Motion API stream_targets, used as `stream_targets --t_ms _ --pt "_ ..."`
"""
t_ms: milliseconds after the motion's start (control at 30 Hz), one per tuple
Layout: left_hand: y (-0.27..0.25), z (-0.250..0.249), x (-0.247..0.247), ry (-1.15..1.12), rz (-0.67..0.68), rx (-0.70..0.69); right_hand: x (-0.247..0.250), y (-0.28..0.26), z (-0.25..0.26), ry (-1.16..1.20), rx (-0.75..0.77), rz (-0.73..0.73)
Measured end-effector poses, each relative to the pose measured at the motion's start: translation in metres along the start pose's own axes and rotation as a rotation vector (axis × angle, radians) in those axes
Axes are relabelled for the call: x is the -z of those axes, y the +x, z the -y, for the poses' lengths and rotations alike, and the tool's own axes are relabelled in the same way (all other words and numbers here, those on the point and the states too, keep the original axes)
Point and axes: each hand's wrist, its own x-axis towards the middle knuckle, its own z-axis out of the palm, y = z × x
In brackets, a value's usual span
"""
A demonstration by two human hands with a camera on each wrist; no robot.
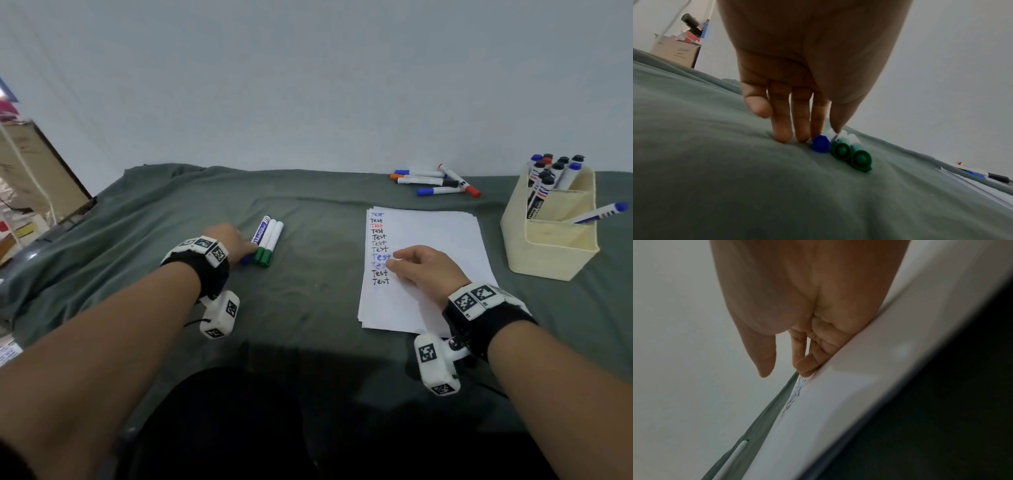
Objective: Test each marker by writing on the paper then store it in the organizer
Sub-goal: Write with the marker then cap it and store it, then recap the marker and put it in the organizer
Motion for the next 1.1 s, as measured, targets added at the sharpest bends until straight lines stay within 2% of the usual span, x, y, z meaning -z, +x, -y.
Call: stream_targets --t_ms 167,433,567,700,933,1100 --pt "0.010 0.002 -0.009 -0.102 -0.024 -0.039 -0.002 -0.001 0.009 -0.177 0.018 0.026" --pt "0.016 -0.001 -0.005 0.008 -0.064 -0.068 0.011 0.007 0.047 -0.515 0.121 0.124" --pt "0.023 -0.016 0.011 0.074 -0.077 -0.118 0.040 0.024 0.057 -0.800 0.158 0.136" --pt "0.028 -0.053 0.030 0.122 -0.114 -0.238 0.070 0.039 0.041 -1.053 0.115 0.207" --pt "0.041 -0.161 0.032 0.200 -0.046 -0.579 0.083 0.045 0.002 -1.021 0.010 0.265" --pt "0.057 -0.237 0.017 0.281 -0.005 -0.715 0.086 0.051 -0.012 -1.040 -0.016 0.261"
